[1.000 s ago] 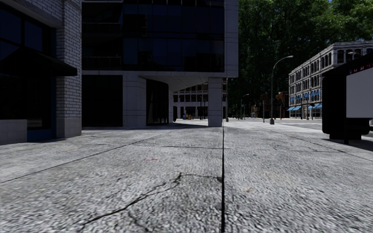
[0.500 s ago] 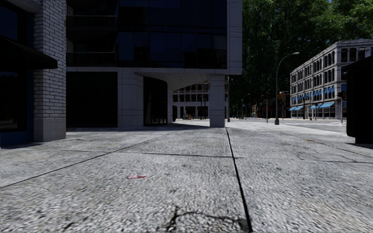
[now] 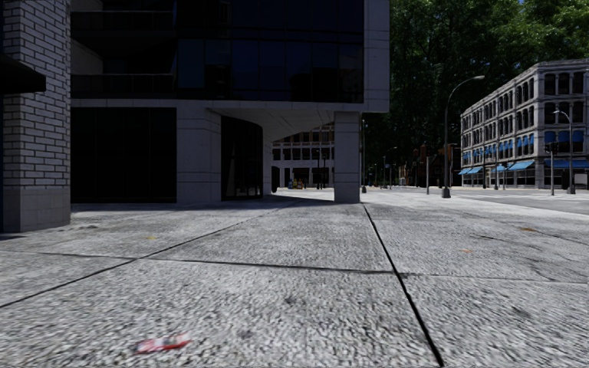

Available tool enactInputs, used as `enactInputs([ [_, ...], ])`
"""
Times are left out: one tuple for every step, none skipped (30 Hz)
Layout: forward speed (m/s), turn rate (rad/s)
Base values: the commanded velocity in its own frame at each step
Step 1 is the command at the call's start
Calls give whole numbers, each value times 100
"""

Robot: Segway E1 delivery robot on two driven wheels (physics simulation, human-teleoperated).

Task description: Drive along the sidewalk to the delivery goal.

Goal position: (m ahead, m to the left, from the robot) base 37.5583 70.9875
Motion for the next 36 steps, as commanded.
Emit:
enactInputs([
  [200, 0],
  [200, 0],
  [200, 0],
  [200, 0],
  [200, 0],
  [200, 0],
  [200, 0],
  [200, 0],
  [200, 0],
  [200, 0],
  [200, 0],
  [200, 0],
  [200, 0],
  [200, 0],
  [200, 0],
  [200, 0],
  [200, 0],
  [200, 0],
  [200, 0],
  [200, 0],
  [200, 0],
  [200, 0],
  [200, 0],
  [200, 0],
  [200, 0],
  [200, 0],
  [200, 0],
  [200, 0],
  [200, 0],
  [200, 0],
  [200, 0],
  [200, 0],
  [200, 0],
  [200, 0],
  [200, 0],
  [200, 0],
])
